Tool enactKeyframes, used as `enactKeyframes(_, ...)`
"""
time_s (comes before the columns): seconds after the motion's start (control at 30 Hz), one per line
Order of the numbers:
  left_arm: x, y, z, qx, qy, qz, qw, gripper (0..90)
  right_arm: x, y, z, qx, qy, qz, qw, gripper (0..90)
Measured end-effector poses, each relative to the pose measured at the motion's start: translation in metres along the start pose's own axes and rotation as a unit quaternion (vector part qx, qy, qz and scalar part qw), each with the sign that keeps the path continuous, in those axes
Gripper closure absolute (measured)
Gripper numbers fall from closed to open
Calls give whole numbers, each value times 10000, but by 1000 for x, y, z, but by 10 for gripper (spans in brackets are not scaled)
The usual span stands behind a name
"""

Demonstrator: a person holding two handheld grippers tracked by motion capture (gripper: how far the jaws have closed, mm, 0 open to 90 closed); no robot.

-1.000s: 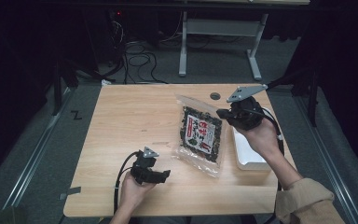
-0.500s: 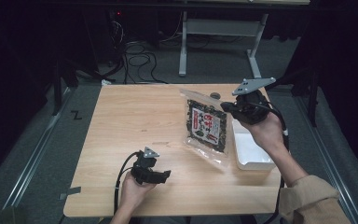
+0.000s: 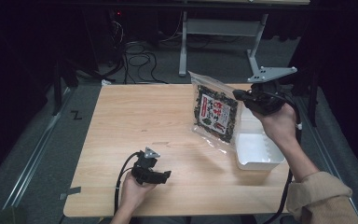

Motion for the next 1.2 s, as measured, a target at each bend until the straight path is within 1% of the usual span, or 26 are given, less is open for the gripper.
enactKeyframes(0.07,0,0,0,-3,-2,5,10000,266,-1,0,1,16,-8,-3,10000,900)
enactKeyframes(0.1,0,0,0,-5,-1,4,10000,266,-5,1,5,41,-33,-1,10000,900)
enactKeyframes(0.23,1,0,0,2,-1,-8,10000,266,-9,1,10,60,-90,25,9999,900)
enactKeyframes(0.3,0,-1,0,35,25,-32,10000,263,-14,1,15,146,-110,59,9998,900)
enactKeyframes(0.33,0,-1,0,44,27,-39,10000,261,-17,0,20,183,-152,102,9997,900)
enactKeyframes(0.43,1,-1,1,51,13,-57,10000,261,-21,-2,24,234,-189,120,9995,900)
enactKeyframes(0.47,2,-1,1,52,20,-59,10000,261,-24,-3,29,262,-211,132,9993,900)
enactKeyframes(0.53,2,-1,1,60,19,-75,10000,261,-27,-5,34,341,-233,157,9990,900)
enactKeyframes(0.6,2,-1,1,61,18,-75,10000,261,-29,-5,36,357,-234,167,9989,900)
enactKeyframes(0.73,2,-1,1,68,16,-68,10000,261,-36,-9,45,418,-308,189,9985,900)
enactKeyframes(0.83,2,-1,1,69,17,-71,10000,261,-44,-15,56,504,-401,211,9977,900)
enactKeyframes(0.87,2,-1,1,67,15,-69,10000,261,-46,-16,58,500,-418,207,9977,900)
enactKeyframes(0.97,2,-1,1,69,22,-74,9999,261,-49,-19,62,517,-430,222,9975,900)
enactKeyframes(1.0,2,-1,1,75,23,-73,9999,261,-50,-21,64,556,-442,242,9972,900)
enactKeyframes(1.1,2,-1,2,81,14,-77,9999,261,-55,-26,73,615,-508,275,9964,900)
enactKeyframes(1.2,2,-1,2,85,6,-78,9999,261,-59,-30,78,648,-539,326,9959,900)
Point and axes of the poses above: each handheld gripper's, and its own axes: x roughly forward along the jaws, y roughly out of its top, z roughly to its right, the point moved 7 cm from there along x, roughly forward along the jaws, and after that the axes turned 14 degrees about x, right-handed, at the moved point
